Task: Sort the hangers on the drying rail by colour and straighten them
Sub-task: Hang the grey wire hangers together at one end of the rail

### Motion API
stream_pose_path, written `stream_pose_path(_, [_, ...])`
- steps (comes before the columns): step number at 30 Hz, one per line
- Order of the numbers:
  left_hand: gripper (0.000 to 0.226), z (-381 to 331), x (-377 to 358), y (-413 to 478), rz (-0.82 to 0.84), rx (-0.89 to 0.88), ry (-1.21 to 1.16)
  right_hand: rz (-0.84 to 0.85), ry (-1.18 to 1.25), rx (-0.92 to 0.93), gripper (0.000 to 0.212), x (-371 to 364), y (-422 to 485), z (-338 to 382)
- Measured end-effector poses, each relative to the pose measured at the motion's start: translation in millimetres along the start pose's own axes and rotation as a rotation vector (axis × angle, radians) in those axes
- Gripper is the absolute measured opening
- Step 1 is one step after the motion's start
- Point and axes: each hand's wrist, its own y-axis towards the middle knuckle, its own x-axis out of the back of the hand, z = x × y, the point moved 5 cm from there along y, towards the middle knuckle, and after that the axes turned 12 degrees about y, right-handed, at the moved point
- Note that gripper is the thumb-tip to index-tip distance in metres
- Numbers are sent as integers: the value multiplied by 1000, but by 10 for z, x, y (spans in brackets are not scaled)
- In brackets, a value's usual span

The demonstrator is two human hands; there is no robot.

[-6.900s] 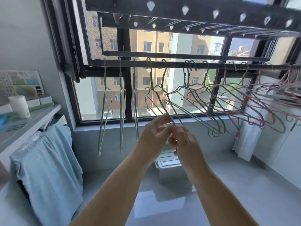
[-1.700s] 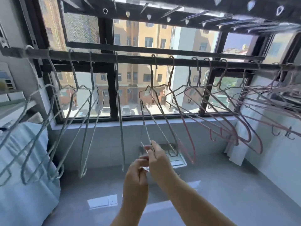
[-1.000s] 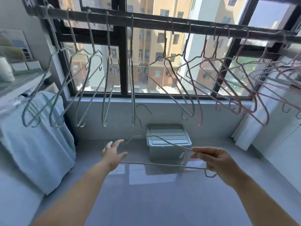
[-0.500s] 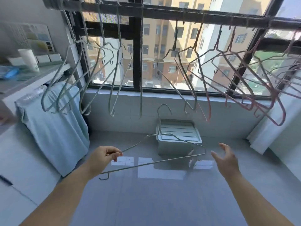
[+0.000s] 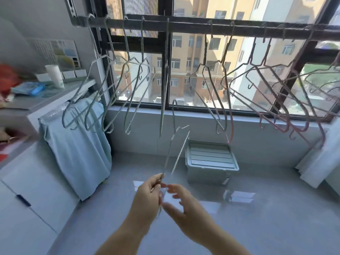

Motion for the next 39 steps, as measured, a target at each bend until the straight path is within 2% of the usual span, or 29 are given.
stream_pose_path(3, [35, -154, -181, -18, -11, -2, -85, -26, 128, 2, 65, -76, -61, 64])
stream_pose_path(5, [34, -270, -237, 33, -20, -30, -76, -31, 140, 5, 70, -70, -69, 35])
stream_pose_path(12, [31, -602, -345, 194, -14, -66, -103, -86, 147, 108, 50, 127, 5, 158])
stream_pose_path(20, [30, -1082, -326, 57, -1, -144, -275, -186, 216, 382, 53, 514, -30, 451])
stream_pose_path(25, [31, -1413, -299, 10, -26, -252, -284, -234, 245, 466, 52, 671, -7, 643])
stream_pose_path(32, [28, -1768, -282, 181, -95, -370, -126, -292, 125, 478, 50, 843, 231, 869])
stream_pose_path(35, [29, -1896, -273, 341, -129, -376, -72, -314, 90, 483, 46, 934, 360, 1003])
stream_pose_path(39, [24, -1926, -282, 531, -95, -327, -38, -340, 98, 434, 48, 970, 529, 1030])
